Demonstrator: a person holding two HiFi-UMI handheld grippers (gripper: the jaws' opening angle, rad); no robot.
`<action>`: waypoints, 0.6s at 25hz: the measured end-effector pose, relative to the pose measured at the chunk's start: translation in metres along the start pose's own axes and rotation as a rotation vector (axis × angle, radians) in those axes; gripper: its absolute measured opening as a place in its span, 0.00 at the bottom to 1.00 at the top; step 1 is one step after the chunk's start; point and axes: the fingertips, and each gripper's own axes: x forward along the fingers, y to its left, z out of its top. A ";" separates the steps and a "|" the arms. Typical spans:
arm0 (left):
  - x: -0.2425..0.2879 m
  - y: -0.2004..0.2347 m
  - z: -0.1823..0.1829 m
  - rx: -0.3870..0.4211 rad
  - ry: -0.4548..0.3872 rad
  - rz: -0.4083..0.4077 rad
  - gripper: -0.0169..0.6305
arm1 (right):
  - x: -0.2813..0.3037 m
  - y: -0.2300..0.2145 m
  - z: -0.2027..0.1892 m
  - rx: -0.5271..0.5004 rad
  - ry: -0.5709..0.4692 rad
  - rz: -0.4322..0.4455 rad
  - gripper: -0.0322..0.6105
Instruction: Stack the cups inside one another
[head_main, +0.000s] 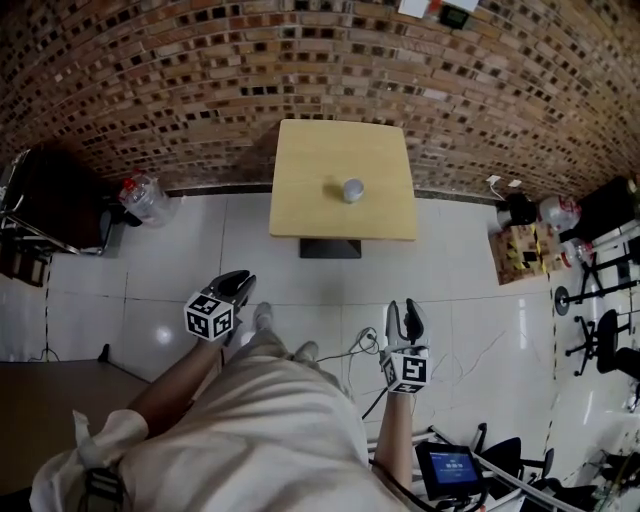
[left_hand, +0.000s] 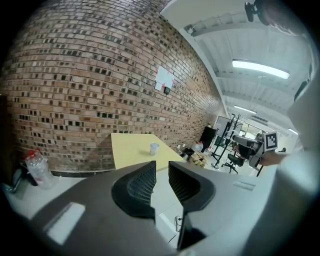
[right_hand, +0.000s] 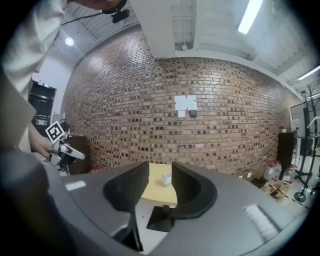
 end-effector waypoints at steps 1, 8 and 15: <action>0.001 -0.003 0.000 0.005 0.001 -0.005 0.18 | -0.004 -0.002 -0.001 0.004 0.000 -0.007 0.26; 0.012 -0.031 0.006 0.046 0.014 -0.087 0.18 | -0.020 -0.006 -0.008 0.039 0.028 -0.047 0.26; 0.036 -0.058 0.010 0.096 0.009 -0.141 0.18 | -0.018 -0.013 -0.007 0.014 0.067 -0.053 0.21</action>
